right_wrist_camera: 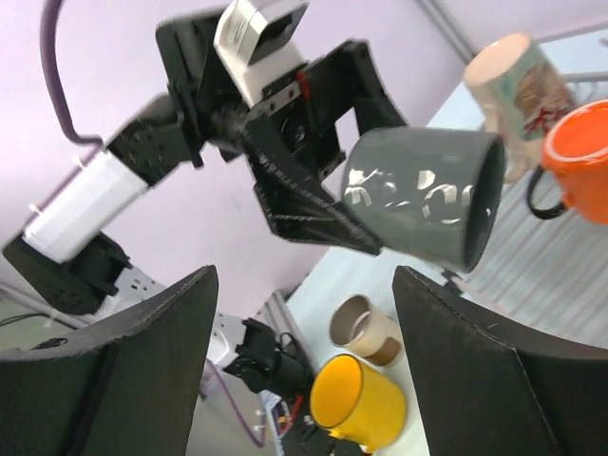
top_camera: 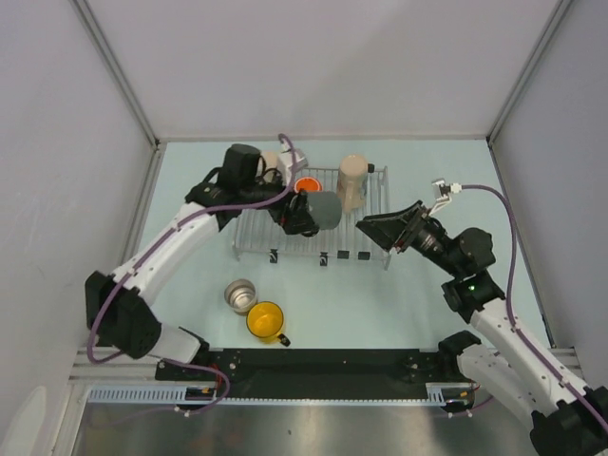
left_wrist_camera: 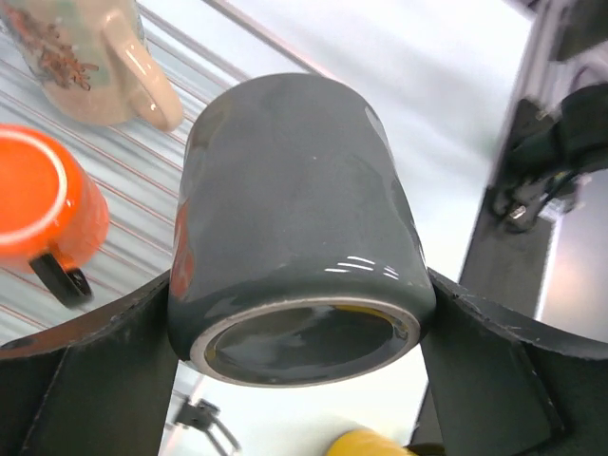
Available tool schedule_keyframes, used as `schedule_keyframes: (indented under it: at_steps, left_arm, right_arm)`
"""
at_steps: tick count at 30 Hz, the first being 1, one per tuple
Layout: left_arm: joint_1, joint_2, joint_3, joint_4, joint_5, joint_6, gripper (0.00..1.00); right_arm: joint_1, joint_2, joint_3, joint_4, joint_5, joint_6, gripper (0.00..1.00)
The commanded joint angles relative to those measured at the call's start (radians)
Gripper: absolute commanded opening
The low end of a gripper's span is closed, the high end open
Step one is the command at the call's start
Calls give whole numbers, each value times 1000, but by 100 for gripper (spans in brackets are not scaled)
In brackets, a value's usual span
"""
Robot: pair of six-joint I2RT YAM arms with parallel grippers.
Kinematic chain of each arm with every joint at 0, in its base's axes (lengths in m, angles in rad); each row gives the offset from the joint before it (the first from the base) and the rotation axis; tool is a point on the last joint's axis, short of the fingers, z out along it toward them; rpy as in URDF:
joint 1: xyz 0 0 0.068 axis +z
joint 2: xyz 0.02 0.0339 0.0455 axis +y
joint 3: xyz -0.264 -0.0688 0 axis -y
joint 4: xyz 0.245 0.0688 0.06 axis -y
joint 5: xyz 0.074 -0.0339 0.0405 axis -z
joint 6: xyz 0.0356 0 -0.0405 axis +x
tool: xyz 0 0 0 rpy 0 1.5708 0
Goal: Load the cups into the dish rack
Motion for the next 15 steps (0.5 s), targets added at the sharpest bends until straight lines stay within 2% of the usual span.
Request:
schedule_keyframes:
  at_steps: [1,3,7,15]
  left_arm:
    - [-82,142,260,-158,-170,143,0]
    - [-130,236,378,-254,-257,201,0]
    - [-197,362,499,-347,-403,240,0]
    - [-260,569,731,-478,-512,271,1]
  right_arm:
    - [-9,-98,44,-285,88,-160,79]
    - [-11,-146,30,-316,142,-185,79]
    - [-19,-206,3,-355,201,-195,79]
    - [-23,-317,0,-436,296,-212,77]
